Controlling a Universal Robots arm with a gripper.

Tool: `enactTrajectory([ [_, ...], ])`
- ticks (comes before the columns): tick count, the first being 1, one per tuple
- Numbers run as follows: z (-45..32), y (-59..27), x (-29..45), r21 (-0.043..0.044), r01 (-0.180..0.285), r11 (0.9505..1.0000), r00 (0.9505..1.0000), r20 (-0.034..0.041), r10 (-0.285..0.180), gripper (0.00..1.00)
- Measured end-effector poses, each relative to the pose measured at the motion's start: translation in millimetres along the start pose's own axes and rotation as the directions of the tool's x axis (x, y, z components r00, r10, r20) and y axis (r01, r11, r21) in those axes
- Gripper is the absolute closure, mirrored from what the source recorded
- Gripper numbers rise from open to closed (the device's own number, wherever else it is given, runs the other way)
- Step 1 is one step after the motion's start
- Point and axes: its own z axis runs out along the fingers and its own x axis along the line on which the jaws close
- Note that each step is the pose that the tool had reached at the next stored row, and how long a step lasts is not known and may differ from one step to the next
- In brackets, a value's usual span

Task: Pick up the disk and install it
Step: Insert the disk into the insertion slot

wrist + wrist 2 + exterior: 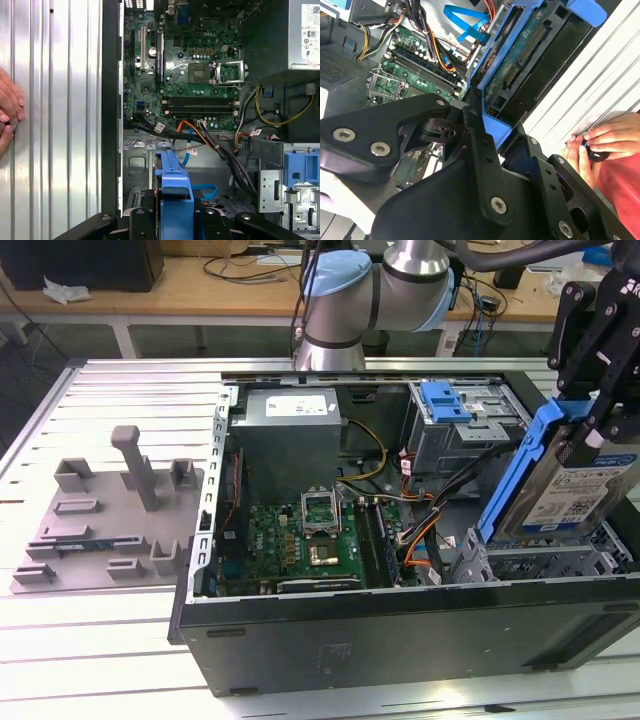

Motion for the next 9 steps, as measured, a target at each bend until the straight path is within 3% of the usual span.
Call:
enactTrajectory([
  [9,5.3,-0.4,0.9,-0.0001,0.0,1.0,1.0,-0.0001,0.0,0.63],
])
